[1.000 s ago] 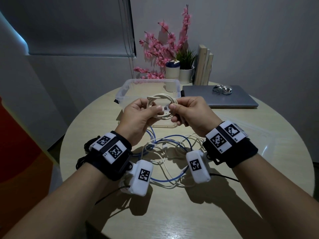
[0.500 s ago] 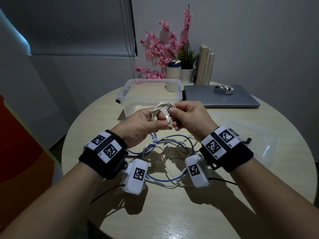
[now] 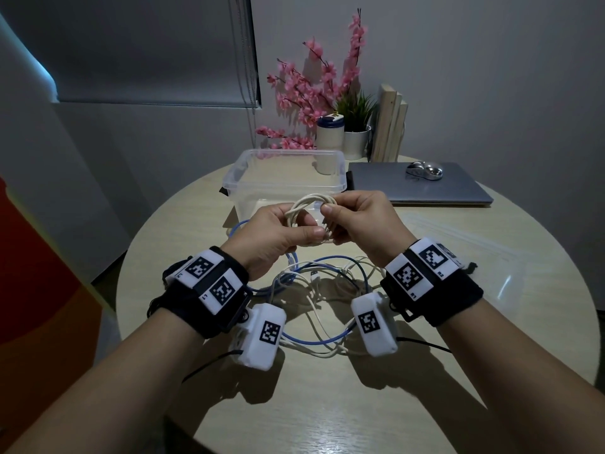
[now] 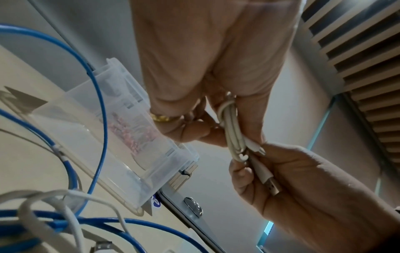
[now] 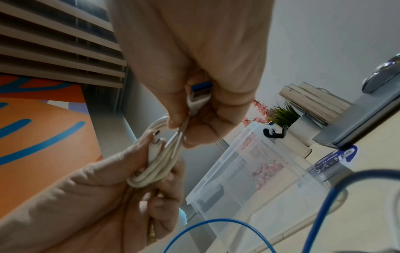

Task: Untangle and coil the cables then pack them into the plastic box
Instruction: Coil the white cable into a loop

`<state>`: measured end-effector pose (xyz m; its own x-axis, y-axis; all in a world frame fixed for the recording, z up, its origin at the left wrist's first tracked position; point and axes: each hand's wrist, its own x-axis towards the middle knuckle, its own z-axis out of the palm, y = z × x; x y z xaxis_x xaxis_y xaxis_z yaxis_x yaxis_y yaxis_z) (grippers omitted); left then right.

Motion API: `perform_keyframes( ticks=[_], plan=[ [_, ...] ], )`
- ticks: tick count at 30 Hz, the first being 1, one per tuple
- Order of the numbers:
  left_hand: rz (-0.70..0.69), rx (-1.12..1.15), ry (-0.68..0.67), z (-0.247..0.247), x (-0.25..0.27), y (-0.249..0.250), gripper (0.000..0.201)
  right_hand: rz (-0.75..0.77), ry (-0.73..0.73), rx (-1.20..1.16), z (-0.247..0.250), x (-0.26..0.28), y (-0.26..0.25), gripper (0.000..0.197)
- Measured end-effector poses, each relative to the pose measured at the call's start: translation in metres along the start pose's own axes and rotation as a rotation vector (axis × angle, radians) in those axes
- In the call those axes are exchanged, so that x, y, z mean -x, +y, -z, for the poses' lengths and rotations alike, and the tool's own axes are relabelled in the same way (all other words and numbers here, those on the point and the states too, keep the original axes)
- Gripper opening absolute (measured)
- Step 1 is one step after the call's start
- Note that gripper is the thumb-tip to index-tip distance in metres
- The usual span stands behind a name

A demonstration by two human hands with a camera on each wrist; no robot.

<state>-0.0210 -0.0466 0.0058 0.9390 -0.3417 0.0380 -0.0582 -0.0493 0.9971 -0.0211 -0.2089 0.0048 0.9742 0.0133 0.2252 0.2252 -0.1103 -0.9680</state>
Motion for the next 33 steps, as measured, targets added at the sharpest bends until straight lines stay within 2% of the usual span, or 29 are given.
perform_keyframes(
  ticks=[4,8,15,23,26,28,29,33],
  plan=[
    [0.032,-0.062,-0.058,0.000,0.001,0.004,0.029,-0.013,-0.031,-0.058,-0.001,0.001,-0.002,0.010],
    [0.052,-0.121,-0.079,0.004,0.002,0.006,0.011,-0.012,-0.055,-0.070,-0.003,0.003,-0.003,0.010],
    [0.016,-0.100,-0.096,0.002,0.004,0.001,0.012,0.002,-0.108,0.008,-0.001,0.002,-0.006,0.010],
    [0.023,0.033,-0.144,-0.001,0.007,0.000,0.016,-0.016,-0.178,-0.016,0.003,0.003,-0.008,0.014],
    [0.028,0.093,-0.104,-0.001,0.007,-0.001,0.007,-0.025,-0.201,-0.034,0.005,0.005,-0.009,0.015],
    [0.029,0.133,-0.074,0.000,0.005,-0.002,0.016,-0.036,-0.221,-0.036,0.006,0.005,-0.009,0.013],
    [0.029,0.131,-0.060,0.000,0.005,-0.003,0.015,-0.040,-0.228,-0.029,0.006,0.005,-0.009,0.012],
    [0.014,0.016,0.033,-0.001,0.002,-0.006,0.004,-0.030,-0.224,-0.004,0.006,0.007,-0.010,0.014]
  ],
)
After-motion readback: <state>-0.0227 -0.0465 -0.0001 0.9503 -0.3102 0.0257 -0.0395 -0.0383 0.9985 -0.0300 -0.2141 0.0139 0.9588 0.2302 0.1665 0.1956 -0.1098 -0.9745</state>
